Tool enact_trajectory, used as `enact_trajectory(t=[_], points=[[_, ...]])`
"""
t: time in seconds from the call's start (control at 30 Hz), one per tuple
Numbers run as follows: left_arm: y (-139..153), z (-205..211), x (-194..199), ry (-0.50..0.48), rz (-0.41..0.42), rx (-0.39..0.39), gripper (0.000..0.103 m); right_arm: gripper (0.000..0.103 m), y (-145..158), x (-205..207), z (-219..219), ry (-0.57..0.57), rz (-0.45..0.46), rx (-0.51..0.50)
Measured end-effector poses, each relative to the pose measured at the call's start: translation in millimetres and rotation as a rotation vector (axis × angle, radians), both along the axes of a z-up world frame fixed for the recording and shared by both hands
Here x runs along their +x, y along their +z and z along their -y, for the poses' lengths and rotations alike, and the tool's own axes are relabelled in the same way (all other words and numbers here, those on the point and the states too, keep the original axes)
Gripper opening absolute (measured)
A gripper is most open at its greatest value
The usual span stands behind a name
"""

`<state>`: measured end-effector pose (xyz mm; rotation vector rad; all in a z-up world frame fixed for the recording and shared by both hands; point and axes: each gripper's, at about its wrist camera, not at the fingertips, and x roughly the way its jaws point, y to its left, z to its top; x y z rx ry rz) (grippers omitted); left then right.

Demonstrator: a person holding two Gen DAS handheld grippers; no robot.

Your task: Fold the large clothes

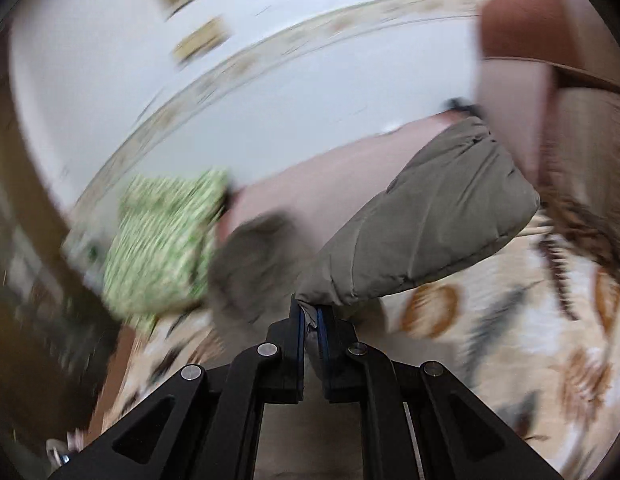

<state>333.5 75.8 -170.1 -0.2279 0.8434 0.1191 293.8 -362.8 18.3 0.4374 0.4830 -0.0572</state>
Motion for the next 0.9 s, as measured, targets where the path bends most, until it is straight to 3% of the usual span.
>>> enact_trajectory(t=[0.17, 0.3, 0.4, 0.43, 0.53, 0.57, 0.67, 0.77, 0.8, 0.83, 0.87, 0.9], points=[[6, -30, 4, 0.062, 0.003, -0.067, 0.079, 0.007, -51, 43, -112, 0.182, -0.118, -0.041], [11, -42, 4, 0.096, 0.016, -0.088, 0.079, 0.008, -113, 71, -165, 0.267, -0.238, -0.077], [13, -49, 4, 0.113, 0.017, -0.107, 0.079, 0.017, -157, 86, -191, 0.31, -0.321, -0.111], [13, -51, 4, 0.114, 0.017, -0.113, 0.079, 0.023, -169, 88, -199, 0.314, -0.335, -0.123], [13, -56, 4, 0.125, 0.016, -0.117, 0.079, 0.065, -182, 79, -215, 0.377, -0.349, -0.145], [13, -57, 4, 0.128, 0.015, -0.121, 0.079, 0.07, -178, 71, -219, 0.406, -0.335, -0.149], [12, -60, 5, 0.139, 0.009, -0.14, 0.079, 0.071, -155, 40, -217, 0.434, -0.237, -0.157], [9, -60, 6, 0.142, 0.002, -0.164, 0.079, 0.068, -129, 28, -201, 0.389, -0.151, -0.146], [8, -58, 6, 0.139, 0.0, -0.166, 0.079, 0.063, -125, 31, -197, 0.381, -0.148, -0.145], [7, -54, 7, 0.135, -0.002, -0.156, 0.079, 0.045, -123, 40, -195, 0.369, -0.157, -0.149], [7, -51, 7, 0.132, -0.004, -0.144, 0.079, 0.033, -124, 53, -194, 0.347, -0.181, -0.144], [6, -47, 8, 0.125, -0.006, -0.126, 0.079, 0.031, -127, 66, -196, 0.336, -0.201, -0.123]])
